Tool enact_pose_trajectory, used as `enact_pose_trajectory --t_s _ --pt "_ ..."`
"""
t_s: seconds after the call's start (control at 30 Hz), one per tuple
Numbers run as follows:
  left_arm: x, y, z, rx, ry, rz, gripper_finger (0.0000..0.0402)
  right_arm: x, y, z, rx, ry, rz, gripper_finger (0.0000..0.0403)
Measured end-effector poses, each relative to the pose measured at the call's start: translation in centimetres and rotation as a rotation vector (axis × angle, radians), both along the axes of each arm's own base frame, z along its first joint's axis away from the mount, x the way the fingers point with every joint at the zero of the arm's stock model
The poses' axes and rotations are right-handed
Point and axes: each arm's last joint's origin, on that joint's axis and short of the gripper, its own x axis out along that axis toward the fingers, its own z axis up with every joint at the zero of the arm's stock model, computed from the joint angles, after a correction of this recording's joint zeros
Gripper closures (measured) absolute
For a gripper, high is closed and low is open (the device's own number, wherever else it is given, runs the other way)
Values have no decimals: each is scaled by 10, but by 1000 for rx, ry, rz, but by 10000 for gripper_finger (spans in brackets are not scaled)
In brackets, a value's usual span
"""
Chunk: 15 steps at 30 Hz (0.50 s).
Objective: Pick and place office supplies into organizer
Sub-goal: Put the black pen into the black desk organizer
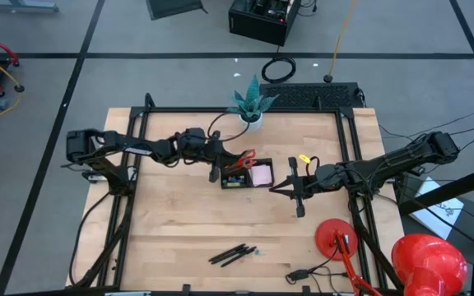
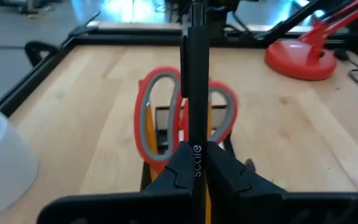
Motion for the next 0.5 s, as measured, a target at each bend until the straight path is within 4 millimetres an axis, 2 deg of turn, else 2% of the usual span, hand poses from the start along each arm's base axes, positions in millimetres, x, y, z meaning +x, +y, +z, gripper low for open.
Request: enact_pose_trajectory --t_s 0.3,0.5 --pt "10 -2 -26 -15 56 30 395 0 0 0 18 1 -5 399" --pt "11 -1 -29 -11 55 55 382 0 0 0 18 2 -2 399"
